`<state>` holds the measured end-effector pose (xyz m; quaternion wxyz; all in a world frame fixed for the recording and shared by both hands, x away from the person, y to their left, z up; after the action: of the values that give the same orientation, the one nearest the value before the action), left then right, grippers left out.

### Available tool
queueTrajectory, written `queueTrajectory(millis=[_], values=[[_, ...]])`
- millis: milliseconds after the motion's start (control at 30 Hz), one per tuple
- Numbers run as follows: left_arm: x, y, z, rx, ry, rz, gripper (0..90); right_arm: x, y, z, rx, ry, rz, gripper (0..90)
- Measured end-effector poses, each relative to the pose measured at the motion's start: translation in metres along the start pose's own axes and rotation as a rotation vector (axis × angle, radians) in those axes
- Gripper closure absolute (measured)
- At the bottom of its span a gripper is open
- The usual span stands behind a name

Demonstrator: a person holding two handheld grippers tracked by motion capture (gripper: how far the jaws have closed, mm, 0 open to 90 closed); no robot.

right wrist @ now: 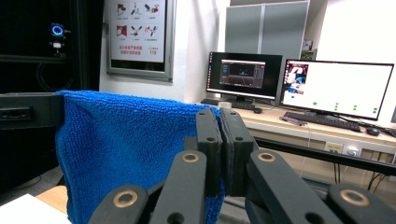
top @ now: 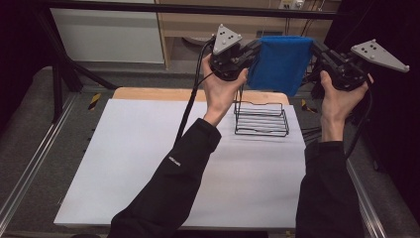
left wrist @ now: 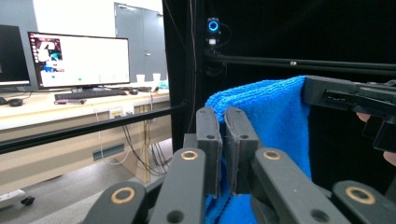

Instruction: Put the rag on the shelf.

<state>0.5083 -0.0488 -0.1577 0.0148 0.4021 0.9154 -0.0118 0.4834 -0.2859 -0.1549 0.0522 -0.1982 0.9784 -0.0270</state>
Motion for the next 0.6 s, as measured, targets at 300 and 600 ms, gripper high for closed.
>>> queueTrajectory(millis=[300, 600], values=[[-0.013, 0.01, -0.009, -0.026, -0.015, -0.027, 85.5, -0.018, -0.009, -0.012, 0.009, -0.014, 0.007, 88.0], [-0.026, 0.027, -0.004, -0.015, -0.013, -0.046, 85.5, -0.04, -0.016, -0.006, 0.012, 0.007, 0.008, 88.0]])
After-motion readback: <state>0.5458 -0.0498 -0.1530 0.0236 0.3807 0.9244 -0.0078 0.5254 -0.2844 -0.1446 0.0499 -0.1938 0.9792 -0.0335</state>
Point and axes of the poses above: each handheld gripper's, and its own axes: x roughly backward along the jaws, z roughly out of its underside, y roughly to its left, the point moved 4 cm from there along -x, roughly forward along the jaws, and after that the axes turned 1 degree about y, right-handed, at the moved point
